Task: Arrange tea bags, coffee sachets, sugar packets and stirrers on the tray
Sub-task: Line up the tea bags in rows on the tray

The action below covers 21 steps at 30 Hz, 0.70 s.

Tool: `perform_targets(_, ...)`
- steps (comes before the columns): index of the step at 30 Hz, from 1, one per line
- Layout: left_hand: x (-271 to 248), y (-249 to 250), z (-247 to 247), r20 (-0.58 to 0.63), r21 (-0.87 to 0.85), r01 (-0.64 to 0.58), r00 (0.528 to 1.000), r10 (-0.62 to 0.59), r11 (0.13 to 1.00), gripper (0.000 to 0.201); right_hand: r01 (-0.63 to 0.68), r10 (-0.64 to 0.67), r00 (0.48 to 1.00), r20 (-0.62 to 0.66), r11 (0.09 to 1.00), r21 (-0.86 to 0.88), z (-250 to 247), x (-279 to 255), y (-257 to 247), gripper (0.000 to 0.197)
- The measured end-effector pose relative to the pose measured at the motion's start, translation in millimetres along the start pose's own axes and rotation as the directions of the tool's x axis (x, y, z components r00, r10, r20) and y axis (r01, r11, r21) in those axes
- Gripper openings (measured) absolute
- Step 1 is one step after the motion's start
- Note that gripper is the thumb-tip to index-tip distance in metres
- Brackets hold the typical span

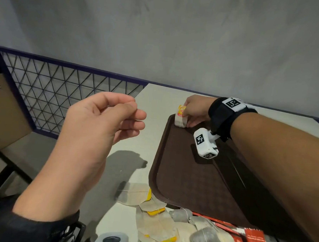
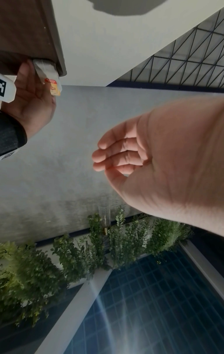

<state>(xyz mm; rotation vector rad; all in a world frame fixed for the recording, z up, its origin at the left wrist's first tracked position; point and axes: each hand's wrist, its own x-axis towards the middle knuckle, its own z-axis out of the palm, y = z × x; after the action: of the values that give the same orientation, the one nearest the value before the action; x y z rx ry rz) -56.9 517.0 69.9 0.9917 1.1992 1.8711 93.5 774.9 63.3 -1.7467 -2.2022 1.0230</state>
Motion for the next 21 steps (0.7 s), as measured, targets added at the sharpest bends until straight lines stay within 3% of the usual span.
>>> perform_targets(5,-0.4,1.2,-0.6,-0.006,-0.001,-0.005,1.000,0.005,1.000,0.011,0.018,-0.017,1.000,0.017,0.997,-0.069,6.8,-6.1,-5.1,0.035)
perform_targets(13,-0.5,0.8,1.2,-0.005,0.001,-0.002,1.000,0.002,1.000,0.011,0.044,-0.044,0.999,0.001,0.996,-0.077,8.3,-16.8,-6.6,0.067)
perform_targets(19,0.3,4.2,-0.8,-0.010,0.032,-0.002,1.000,0.002,0.999,0.011,0.015,-0.021,0.998,-0.064,0.996,-0.084,11.3,-15.4,-10.2,0.065)
perform_targets(21,0.3,6.4,-2.2,-0.006,0.050,0.010,1.000,-0.010,0.999,0.010,0.006,-0.034,0.994,-0.103,0.966,-0.259,8.0,-26.0,-14.2,0.059)
